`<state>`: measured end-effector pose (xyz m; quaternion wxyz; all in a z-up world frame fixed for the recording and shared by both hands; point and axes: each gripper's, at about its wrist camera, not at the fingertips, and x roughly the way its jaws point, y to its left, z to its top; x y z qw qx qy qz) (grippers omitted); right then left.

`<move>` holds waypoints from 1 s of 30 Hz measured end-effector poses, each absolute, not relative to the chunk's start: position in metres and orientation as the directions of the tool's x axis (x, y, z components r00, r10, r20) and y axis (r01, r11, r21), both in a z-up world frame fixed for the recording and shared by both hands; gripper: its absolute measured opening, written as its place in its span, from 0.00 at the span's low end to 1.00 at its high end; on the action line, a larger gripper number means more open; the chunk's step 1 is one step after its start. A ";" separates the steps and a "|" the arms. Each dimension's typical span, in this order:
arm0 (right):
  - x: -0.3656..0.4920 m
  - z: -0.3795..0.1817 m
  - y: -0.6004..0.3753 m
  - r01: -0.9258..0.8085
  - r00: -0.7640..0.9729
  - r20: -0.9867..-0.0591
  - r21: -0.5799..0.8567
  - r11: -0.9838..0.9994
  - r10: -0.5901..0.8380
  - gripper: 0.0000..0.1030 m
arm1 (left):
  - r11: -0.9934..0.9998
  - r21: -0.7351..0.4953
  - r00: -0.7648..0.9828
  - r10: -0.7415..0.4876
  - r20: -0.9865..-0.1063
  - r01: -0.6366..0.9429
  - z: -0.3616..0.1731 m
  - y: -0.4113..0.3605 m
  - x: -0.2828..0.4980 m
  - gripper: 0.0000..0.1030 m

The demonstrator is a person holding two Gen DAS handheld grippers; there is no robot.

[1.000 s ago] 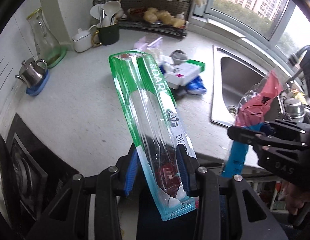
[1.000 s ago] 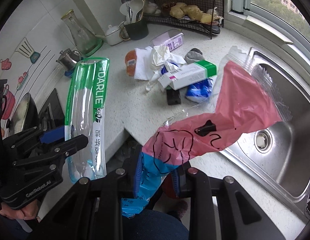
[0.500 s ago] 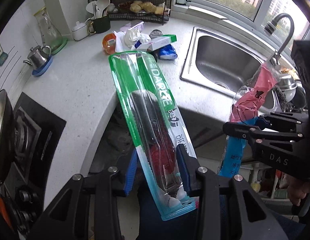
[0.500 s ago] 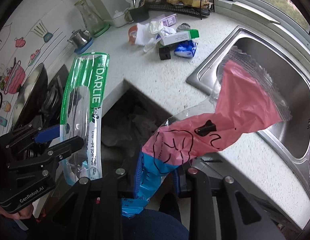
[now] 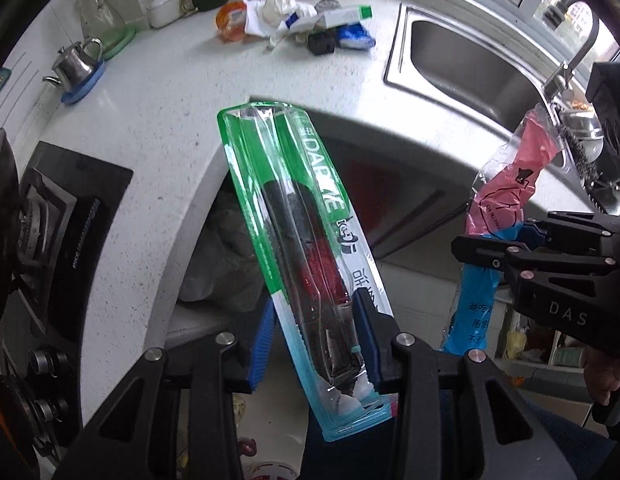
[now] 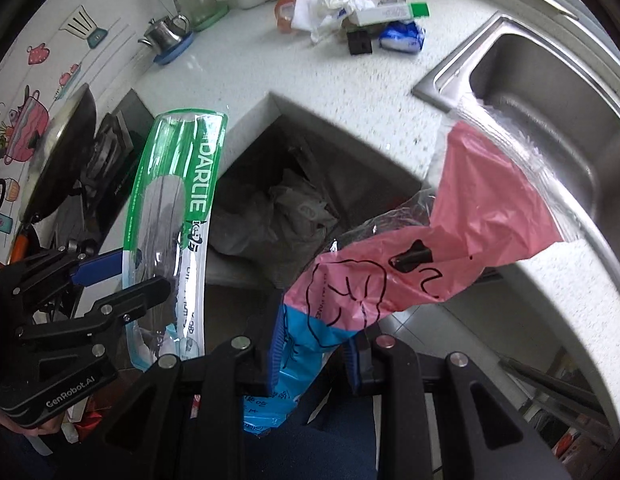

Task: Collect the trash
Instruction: 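Carry the package and bag down toward the red bucket with both tools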

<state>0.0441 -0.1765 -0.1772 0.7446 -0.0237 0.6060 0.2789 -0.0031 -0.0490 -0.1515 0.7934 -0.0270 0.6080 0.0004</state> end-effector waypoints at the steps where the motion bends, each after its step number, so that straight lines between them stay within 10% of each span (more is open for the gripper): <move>1: 0.043 -0.184 -0.174 -0.442 0.102 -0.920 0.300 0.845 0.380 0.23 | 0.999 -0.042 0.250 -0.034 -0.968 -0.025 -0.157 -0.047 -0.004 0.35; 30: 0.065 -0.410 -0.154 -0.393 -0.064 -0.949 0.308 0.867 0.308 0.23 | 0.976 -0.066 -0.054 -0.056 -0.997 0.207 -0.405 -0.057 0.042 0.36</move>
